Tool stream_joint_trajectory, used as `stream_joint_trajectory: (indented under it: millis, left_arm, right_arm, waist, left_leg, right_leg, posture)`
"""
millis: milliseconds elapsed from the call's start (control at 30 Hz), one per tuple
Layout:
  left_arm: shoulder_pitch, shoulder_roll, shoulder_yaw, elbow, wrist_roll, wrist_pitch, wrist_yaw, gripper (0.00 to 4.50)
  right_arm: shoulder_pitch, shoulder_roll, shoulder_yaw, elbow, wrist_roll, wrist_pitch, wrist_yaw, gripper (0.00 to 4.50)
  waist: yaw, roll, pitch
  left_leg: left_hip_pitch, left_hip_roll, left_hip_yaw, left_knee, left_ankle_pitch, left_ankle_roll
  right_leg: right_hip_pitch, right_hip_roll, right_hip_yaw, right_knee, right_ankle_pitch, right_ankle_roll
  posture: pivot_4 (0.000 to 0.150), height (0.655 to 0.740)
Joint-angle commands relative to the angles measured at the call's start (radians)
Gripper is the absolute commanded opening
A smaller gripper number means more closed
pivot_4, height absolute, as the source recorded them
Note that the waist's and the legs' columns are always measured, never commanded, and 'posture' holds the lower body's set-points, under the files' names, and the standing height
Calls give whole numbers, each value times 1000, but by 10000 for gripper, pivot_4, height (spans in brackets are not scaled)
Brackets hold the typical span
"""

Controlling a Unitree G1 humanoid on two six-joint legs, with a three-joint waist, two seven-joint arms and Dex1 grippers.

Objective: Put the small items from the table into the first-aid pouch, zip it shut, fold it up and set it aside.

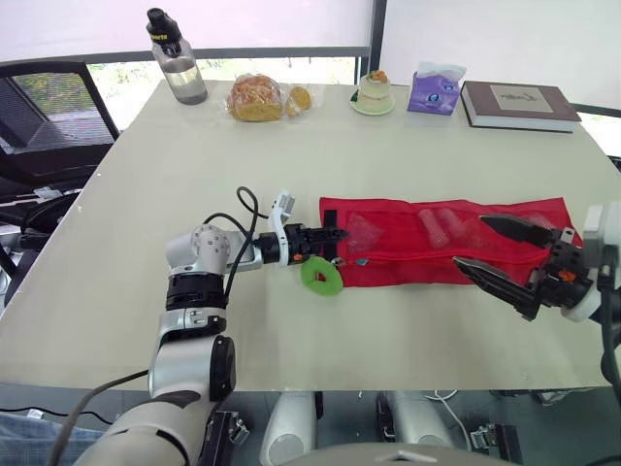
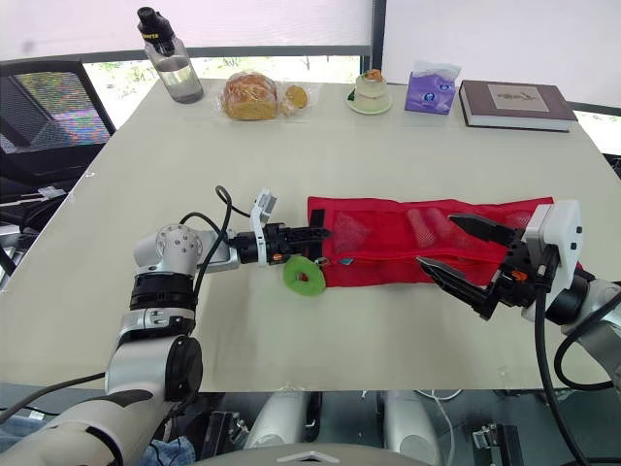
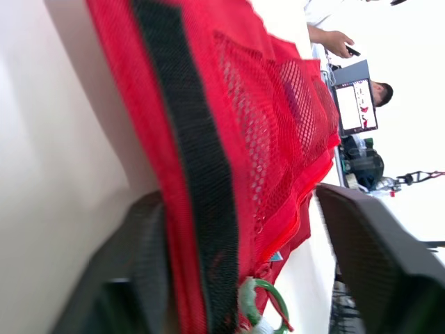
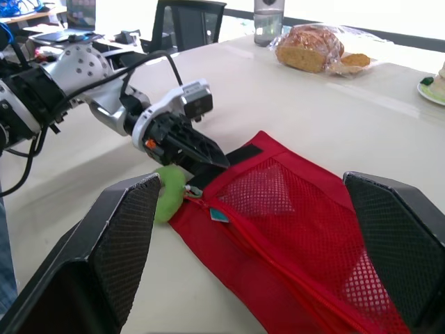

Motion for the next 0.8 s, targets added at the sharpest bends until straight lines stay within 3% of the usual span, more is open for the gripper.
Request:
stream_joint_trajectory:
  millis: [33, 67, 133, 200, 400, 500, 633, 800]
  left_arm:
    - [-2, -3, -7, 9, -12, 10, -4, 15526]
    - [-3, -2, -1, 10, -16, 12, -4, 8919]
    - [-5, 1, 7, 12, -23, 17, -2, 3413]
    - [-6, -1, 11, 16, -27, 22, 5, 1250]
    - [-5, -39, 8, 13, -32, 28, 36, 1250]
    - [-11, -78, 14, 25, -15, 5, 82, 1250]
    - [-13, -122, 19, 20, -4, -8, 135, 1250]
    - [-22, -161, 65, 16, -23, 20, 188, 1250]
  right_arm:
    - [-13, -13, 5, -20, 17, -34, -1, 45000]
    - [-17, -13, 12, -20, 17, -37, -2, 45000]
    - [-29, -11, 33, -21, 18, -39, -9, 45000]
    - [-63, 6, 101, -25, 8, -39, -25, 45000]
    - [-212, 68, 351, 7, -67, -27, -72, 45000]
    - [-306, 130, 539, 140, -220, -64, -76, 45000]
    - [-377, 135, 739, 299, -448, -203, 23, 45000]
    - [-433, 210, 851, 414, -531, -318, 133, 45000]
  waist:
    - [-3, 0, 0]
    - [-4, 0, 0]
    - [-5, 0, 0]
    - [-7, 0, 0]
    - [-5, 0, 0]
    - [-8, 0, -1]
    - [10, 0, -1]
    - [15, 0, -1]
  left_leg:
    - [0, 0, 0, 0, 0, 0]
    - [0, 0, 0, 0, 0, 0]
    - [0, 0, -1, 0, 0, 0]
    - [1, 0, -1, 0, 0, 0]
    - [0, 0, -1, 0, 0, 0]
    - [0, -1, -2, 0, 0, 0]
    - [0, -2, -3, 1, 0, 0]
    - [0, -2, -3, 1, 0, 0]
  right_leg:
    - [0, 0, 0, 0, 0, 0]
    - [0, 0, 0, 0, 0, 0]
    - [0, 0, 0, 0, 0, 0]
    - [0, 0, 0, 0, 0, 0]
    - [0, 0, -1, 0, 0, 0]
    - [0, -1, -1, 0, 0, -1]
    - [2, -1, -3, 0, 1, -1]
    - [2, -1, -3, 0, 1, -2]
  posture:
    - [1500, 7400]
    - [1500, 7400]
    - [1500, 7400]
    - [1500, 7400]
    - [1500, 7400]
    - [1500, 7400]
    - [1500, 7400]
    - [1500, 7400]
